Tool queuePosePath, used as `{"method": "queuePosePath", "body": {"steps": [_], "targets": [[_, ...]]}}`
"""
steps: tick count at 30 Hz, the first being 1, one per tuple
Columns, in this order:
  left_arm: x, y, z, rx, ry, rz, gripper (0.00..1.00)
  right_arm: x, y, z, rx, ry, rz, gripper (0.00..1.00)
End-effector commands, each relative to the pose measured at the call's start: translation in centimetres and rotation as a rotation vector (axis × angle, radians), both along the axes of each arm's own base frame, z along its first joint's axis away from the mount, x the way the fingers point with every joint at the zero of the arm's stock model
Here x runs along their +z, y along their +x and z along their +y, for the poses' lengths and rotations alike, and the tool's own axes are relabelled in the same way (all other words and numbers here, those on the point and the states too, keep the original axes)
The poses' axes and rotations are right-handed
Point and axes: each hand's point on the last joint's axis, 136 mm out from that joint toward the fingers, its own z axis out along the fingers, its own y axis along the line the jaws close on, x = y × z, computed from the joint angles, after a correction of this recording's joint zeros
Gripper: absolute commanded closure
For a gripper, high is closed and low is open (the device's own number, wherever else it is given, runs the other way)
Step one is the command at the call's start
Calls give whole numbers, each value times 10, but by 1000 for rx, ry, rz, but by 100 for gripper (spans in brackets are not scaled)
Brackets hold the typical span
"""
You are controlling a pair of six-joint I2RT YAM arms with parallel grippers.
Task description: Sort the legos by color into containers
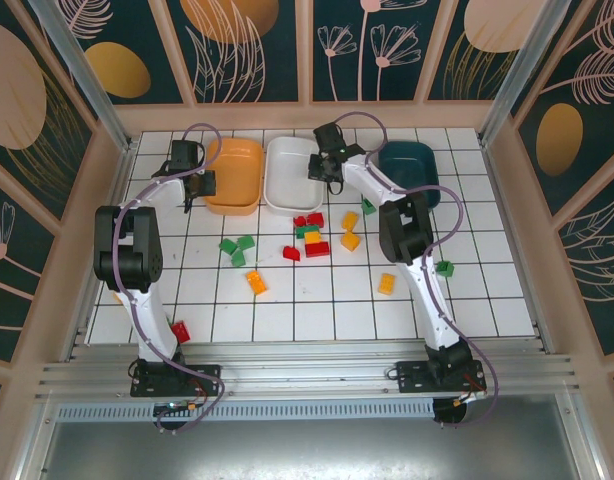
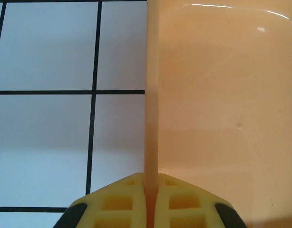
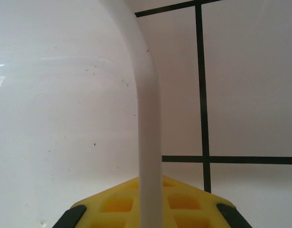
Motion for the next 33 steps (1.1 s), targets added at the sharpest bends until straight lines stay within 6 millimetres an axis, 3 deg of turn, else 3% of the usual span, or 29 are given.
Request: {"method": "queuePosePath", "body": {"steps": [1,6,9,13,18,23,28,33], "targets": [[-1,-1,1,-12,5,19,84,-16,-4,8,1,36,52,91],[-1,-1,2,-2,8,27,71,-13,-4,12,6,62,56,80],[2,0,3,10,6,25,57,-9,-3,12,12,68,54,75],[18,3,6,33,7,-4,49,2,-1,14,17,92,42,66],[63,5,1,57,-53,-86,45,18,-5,31,66,197,38,63],[106,-6,-5,93,-152,-177,43,29,-7,47,95,295,42,61],[127,-23,-12,114,-254,-227,42,32,-4,32,25,247,31,53],[136,-39,-42,56,-459,-254,42,78,0,12,-9,184,-68,43]]}}
